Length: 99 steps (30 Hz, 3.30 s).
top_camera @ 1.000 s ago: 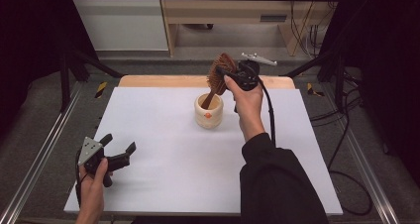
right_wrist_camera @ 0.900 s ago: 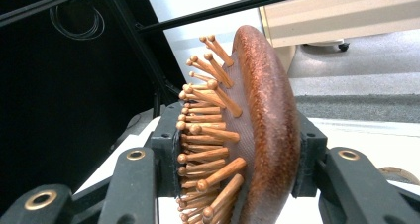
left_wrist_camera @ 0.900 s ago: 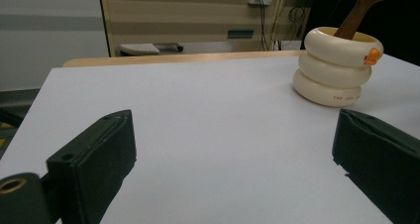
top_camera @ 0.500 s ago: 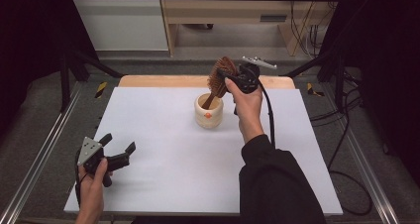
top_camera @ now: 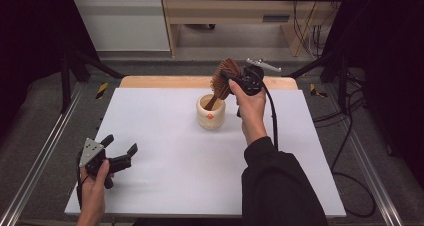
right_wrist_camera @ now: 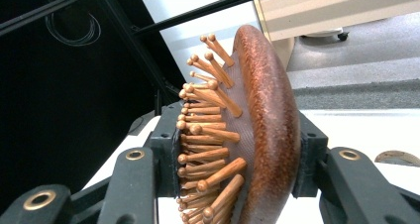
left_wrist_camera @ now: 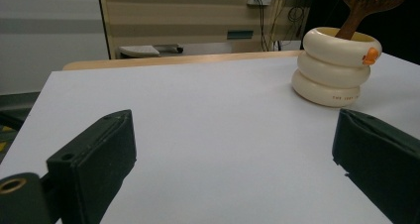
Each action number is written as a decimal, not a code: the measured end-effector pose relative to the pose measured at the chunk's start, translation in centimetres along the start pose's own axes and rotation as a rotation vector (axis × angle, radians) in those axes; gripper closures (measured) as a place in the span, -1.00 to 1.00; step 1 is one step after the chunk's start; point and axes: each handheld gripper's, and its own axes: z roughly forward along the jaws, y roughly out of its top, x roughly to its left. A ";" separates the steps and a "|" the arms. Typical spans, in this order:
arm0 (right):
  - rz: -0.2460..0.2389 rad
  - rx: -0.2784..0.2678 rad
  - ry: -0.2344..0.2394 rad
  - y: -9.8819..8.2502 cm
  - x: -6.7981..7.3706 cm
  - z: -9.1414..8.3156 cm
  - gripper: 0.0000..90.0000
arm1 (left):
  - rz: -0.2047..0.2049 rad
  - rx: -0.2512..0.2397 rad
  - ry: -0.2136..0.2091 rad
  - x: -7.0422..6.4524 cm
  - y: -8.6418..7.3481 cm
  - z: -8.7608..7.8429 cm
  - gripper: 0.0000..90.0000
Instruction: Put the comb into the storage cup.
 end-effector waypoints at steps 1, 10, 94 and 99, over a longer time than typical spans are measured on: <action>-0.001 0.000 0.000 0.0 0.0 0.0 0.14 | 0.000 0.000 0.000 0.0 0.0 0.0 -0.93; 0.012 0.002 0.006 -0.3 -0.2 0.2 0.13 | -0.001 -0.001 -0.001 0.0 0.0 0.0 -0.93; 0.122 0.036 0.016 -2.8 -2.1 1.5 0.06 | 0.012 -0.004 0.001 -0.2 0.0 0.0 -0.92; 0.118 0.038 0.015 -2.8 -2.2 1.5 0.04 | 0.012 -0.003 0.000 -0.2 0.0 0.0 -0.92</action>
